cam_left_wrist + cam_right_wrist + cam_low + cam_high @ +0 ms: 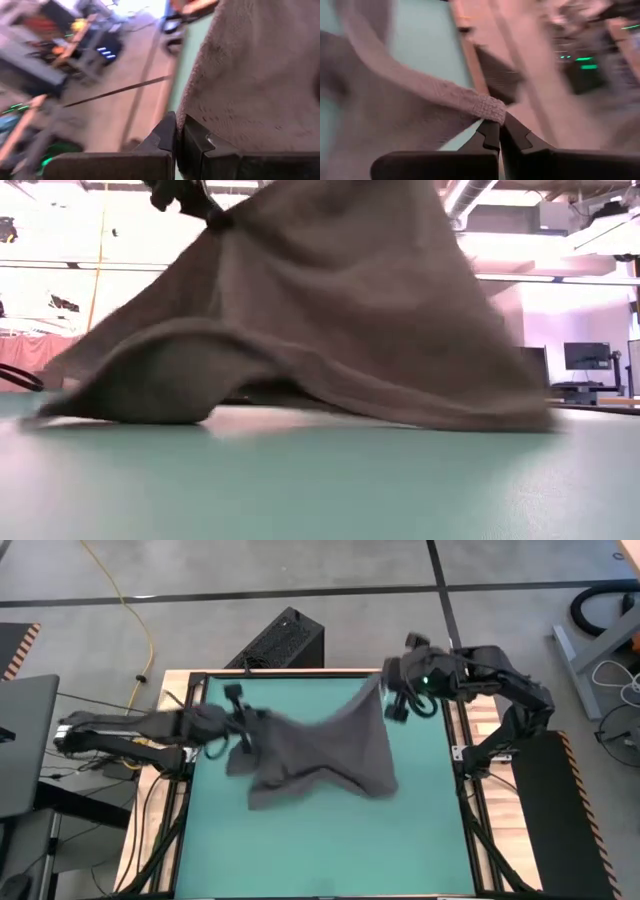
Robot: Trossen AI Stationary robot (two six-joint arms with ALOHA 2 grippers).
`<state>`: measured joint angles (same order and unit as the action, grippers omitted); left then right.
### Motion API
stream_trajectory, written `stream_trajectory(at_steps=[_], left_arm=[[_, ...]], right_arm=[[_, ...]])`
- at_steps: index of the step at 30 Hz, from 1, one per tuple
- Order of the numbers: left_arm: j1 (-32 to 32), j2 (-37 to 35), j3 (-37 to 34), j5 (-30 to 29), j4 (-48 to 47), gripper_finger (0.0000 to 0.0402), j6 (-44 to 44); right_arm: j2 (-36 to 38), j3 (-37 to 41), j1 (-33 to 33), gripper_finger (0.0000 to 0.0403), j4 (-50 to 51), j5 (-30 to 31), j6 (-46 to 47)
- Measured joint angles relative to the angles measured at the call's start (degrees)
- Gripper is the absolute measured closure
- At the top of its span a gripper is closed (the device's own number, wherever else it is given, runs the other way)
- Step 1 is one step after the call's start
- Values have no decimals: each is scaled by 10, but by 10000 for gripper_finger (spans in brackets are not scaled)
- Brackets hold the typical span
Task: Roll towel
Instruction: Fold the gray towel
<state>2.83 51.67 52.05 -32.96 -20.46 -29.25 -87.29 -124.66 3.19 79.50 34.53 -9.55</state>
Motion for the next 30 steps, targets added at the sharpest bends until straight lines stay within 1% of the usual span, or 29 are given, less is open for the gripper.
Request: stream_trajectory(at_steps=[2,3,7,9,11,14,16,17,18,20,22,23,25,27,28,30], left_arm=[[37,-10,58,-5,-37,401,-24],[56,-12,87,-5,-57,401,-37],[122,8,210,-5,-135,401,-80],[146,28,272,-2,-180,401,-90],[163,50,333,17,-227,401,-92],[175,82,413,56,-304,401,-69],[174,101,453,88,-357,401,-43],[171,108,468,115,-387,402,-24],[169,114,477,150,-417,402,-4],[162,121,481,233,-470,401,31],[151,128,465,306,-508,401,55],[142,131,452,335,-519,401,69],[117,135,411,380,-532,401,97],[86,138,361,408,-532,401,111],[69,138,337,418,-532,401,116],[36,140,294,436,-534,401,123]], right_arm=[[0,0,31,385,-33,45,-50],[0,0,45,385,-56,58,-74],[4,0,92,385,-153,67,-176],[4,-2,103,385,-199,92,-221],[5,-12,106,385,-230,113,-247],[9,-31,98,385,-220,112,-250],[12,-42,81,385,-173,107,-235],[15,-46,68,385,-139,96,-215],[18,-49,56,385,-102,77,-185],[23,-50,28,385,-22,11,-100],[24,-50,1,385,65,-68,4],[23,-45,-15,385,98,-97,62],[26,-9,-56,385,98,-154,149],[39,35,-106,385,78,-223,179],[37,48,-133,385,67,-236,189],[38,65,-182,385,80,-233,226]])
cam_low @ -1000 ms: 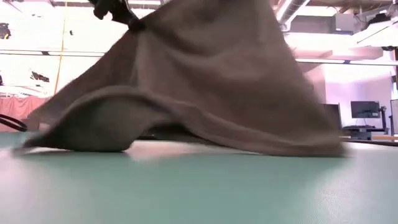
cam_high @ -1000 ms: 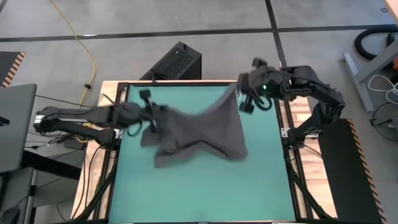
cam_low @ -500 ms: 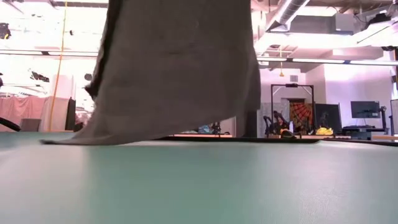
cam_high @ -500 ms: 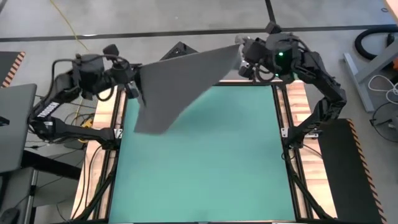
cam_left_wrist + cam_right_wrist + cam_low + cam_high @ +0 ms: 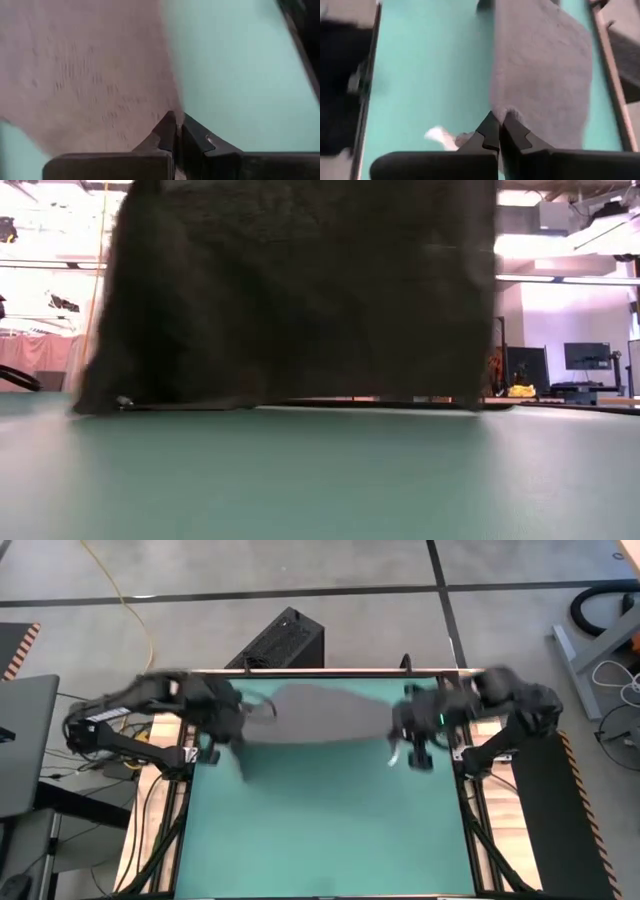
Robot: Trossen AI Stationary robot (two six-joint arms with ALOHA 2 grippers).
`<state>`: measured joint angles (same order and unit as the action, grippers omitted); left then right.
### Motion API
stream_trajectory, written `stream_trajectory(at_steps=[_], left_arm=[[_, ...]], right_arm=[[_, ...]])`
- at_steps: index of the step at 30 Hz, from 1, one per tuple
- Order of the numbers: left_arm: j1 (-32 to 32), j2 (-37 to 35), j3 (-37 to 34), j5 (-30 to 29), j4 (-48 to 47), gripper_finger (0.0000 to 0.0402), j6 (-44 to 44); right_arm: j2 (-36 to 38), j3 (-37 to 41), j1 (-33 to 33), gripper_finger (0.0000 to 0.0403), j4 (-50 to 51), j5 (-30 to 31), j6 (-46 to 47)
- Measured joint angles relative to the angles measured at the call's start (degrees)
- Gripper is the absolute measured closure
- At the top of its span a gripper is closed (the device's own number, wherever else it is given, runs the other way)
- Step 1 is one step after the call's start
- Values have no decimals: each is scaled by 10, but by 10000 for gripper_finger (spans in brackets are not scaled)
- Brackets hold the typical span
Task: Roll towel
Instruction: Fold the gray towel
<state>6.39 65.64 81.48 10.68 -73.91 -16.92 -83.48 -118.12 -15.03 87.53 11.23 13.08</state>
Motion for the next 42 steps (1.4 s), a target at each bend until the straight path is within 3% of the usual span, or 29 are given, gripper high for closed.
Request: stream_trajectory(at_steps=[5,11,17,23,25,29,32,37,42], left_arm=[[-82,1,-36,51,9,401,30],[-180,-5,14,43,10,401,88],[-245,-5,50,-51,1,401,124],[-253,-5,51,-109,-16,401,129],[-252,-5,51,-163,-19,401,120],[-251,-4,73,-291,-24,401,84],[-251,-2,128,-330,-22,401,55],[-252,1,239,-288,-10,401,58],[-252,1,293,-192,-8,401,89]], right_arm=[[-4,16,-102,385,1,11,99],[-2,16,-192,385,-7,27,226],[-13,16,-235,385,-7,59,261],[-12,16,-237,385,4,105,253],[-12,16,-232,385,15,146,233],[-12,15,-218,385,24,286,147],[-12,0,-203,385,10,366,79],[-12,-46,-180,385,-42,380,4],[-11,-86,-193,385,-85,306,-11]])
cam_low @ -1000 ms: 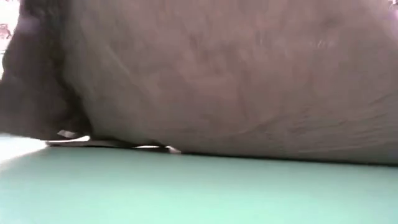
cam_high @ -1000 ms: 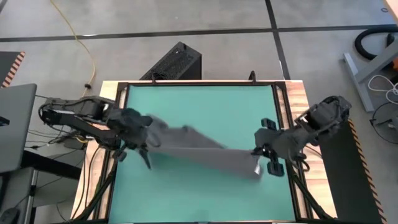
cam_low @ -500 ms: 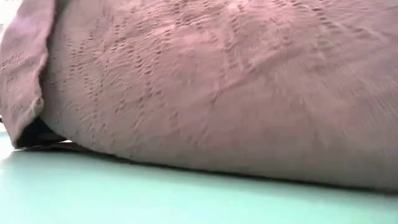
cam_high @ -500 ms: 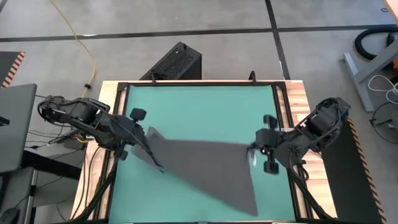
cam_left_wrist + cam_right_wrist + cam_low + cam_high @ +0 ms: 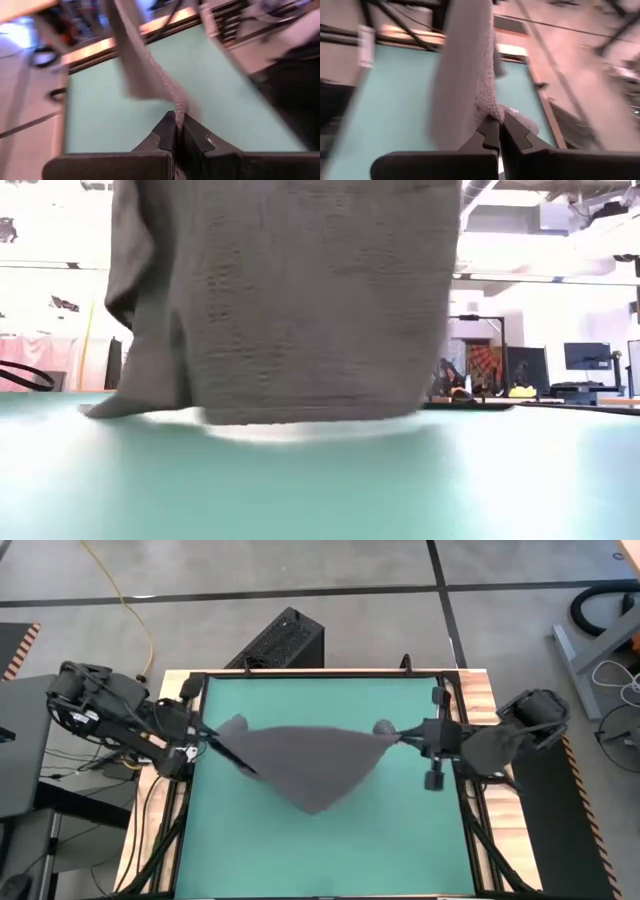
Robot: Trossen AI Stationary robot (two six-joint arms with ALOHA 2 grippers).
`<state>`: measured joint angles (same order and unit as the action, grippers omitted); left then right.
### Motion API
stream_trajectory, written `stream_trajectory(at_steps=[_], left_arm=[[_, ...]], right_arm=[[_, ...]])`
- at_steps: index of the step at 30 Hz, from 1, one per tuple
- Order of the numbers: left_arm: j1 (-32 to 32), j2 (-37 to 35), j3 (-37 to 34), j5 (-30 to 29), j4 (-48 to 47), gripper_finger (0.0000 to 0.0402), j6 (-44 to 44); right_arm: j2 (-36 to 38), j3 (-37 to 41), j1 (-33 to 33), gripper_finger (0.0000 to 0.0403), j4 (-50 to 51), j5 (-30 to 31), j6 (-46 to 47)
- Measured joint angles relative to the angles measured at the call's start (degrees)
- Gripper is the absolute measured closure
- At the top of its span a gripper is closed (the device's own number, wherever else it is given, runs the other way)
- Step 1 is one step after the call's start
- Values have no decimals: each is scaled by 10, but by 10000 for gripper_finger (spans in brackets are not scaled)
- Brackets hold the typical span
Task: Roll towel
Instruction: Fold the gray towel
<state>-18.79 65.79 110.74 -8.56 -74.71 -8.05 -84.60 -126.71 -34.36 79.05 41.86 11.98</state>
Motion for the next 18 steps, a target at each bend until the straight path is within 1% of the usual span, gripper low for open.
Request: stream_trajectory(at_steps=[4,7,9,11,13,15,18], left_arm=[[-20,5,1,100,4,401,24],[-66,18,0,171,33,401,14],[-109,29,1,182,70,401,3],[-151,42,10,151,81,401,-7],[-185,59,30,100,76,401,-13],[-211,81,60,52,58,401,-14],[-236,119,116,-17,21,401,-13]], right_arm=[[0,-8,-34,385,-32,-59,36],[-1,-8,-76,385,-46,-74,49],[-4,-8,-103,385,-62,-74,48],[-6,-8,-124,385,-84,-71,35],[-9,-8,-146,385,-108,-69,16],[-9,-8,-158,385,-130,-56,-5],[-9,-8,-168,385,-133,-26,-18]])
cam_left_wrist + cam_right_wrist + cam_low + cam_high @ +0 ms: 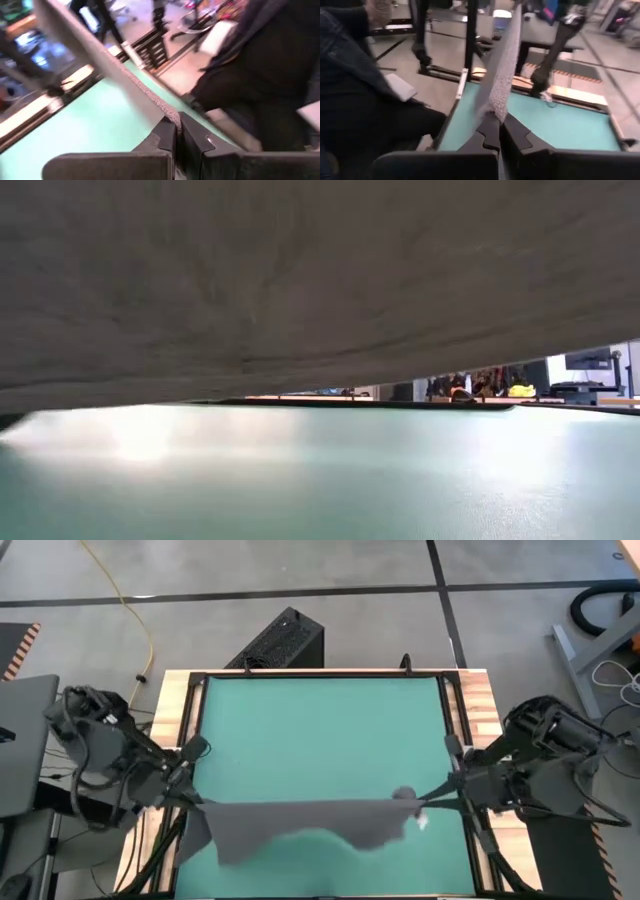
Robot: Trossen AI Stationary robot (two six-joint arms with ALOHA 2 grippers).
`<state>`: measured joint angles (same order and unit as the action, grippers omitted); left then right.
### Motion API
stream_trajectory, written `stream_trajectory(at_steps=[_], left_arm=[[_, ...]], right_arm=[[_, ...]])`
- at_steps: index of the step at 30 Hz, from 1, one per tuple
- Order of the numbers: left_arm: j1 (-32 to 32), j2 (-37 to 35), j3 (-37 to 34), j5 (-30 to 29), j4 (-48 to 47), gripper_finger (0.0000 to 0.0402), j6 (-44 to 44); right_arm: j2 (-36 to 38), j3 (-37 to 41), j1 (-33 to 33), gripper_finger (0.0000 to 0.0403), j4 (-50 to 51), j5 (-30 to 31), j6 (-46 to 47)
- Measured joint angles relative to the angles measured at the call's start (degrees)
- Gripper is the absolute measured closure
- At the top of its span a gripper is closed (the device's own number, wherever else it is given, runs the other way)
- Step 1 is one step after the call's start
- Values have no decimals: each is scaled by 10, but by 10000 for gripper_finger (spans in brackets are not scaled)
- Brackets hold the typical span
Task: Roll towel
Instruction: Fold the gray towel
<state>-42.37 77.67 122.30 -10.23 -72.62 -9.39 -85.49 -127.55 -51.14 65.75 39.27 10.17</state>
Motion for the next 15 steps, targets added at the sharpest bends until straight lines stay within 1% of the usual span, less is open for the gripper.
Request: stream_trajectory(at_steps=[3,5,7,8,9,12,15], left_arm=[[-10,35,65,-86,-70,401,0],[-7,54,101,-154,-132,401,6],[14,66,115,-226,-174,401,16],[33,67,112,-250,-170,401,15],[57,65,102,-258,-168,401,4],[139,60,74,-239,-171,401,-22],[245,44,10,-226,-172,401,-22]], right_arm=[[0,0,9,385,32,46,-2],[0,0,27,385,74,75,-1],[0,5,55,385,116,104,7],[0,9,73,385,139,118,16],[0,14,92,385,163,129,27],[1,43,167,385,233,139,77],[3,106,259,385,241,137,100]])
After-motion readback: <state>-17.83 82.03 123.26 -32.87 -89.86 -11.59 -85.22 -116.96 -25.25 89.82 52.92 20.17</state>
